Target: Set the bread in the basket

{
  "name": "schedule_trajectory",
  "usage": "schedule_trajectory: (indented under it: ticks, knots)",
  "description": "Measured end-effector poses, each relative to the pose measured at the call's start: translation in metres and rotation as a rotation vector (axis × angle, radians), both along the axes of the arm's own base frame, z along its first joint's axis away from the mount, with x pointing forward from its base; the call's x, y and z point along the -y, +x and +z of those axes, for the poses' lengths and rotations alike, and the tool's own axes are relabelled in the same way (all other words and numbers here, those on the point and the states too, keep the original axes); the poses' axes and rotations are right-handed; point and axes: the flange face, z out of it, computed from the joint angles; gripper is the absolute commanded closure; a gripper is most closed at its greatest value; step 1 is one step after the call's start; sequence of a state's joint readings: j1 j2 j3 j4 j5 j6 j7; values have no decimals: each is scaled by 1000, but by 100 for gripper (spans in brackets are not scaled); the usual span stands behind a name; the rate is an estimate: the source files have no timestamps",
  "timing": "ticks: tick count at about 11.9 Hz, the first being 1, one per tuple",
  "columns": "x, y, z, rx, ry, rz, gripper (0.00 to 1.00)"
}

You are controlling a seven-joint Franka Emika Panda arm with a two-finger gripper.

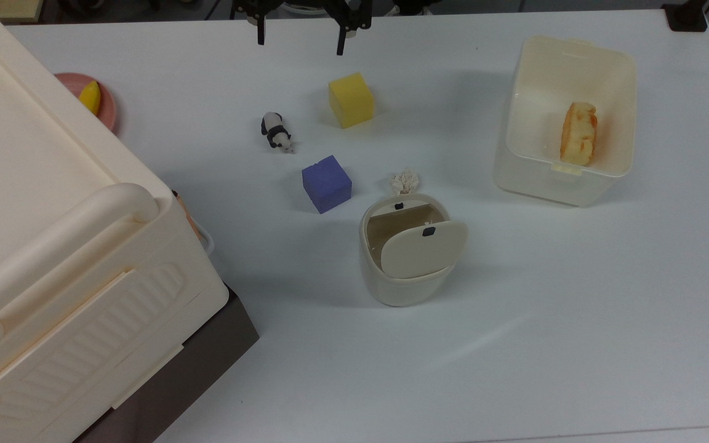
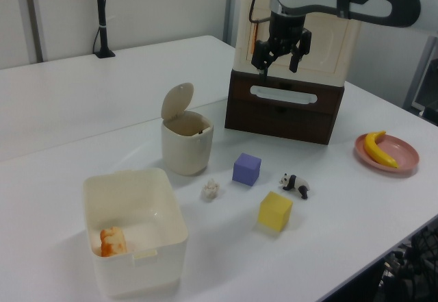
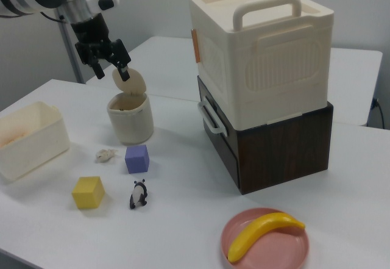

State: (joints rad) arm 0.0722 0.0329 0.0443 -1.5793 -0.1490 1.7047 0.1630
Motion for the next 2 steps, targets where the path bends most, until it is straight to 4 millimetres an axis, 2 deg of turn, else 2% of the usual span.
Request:
schedule_trajectory:
  ticks: [2]
  knots:
    - [0, 0, 0, 0, 0, 0, 0]
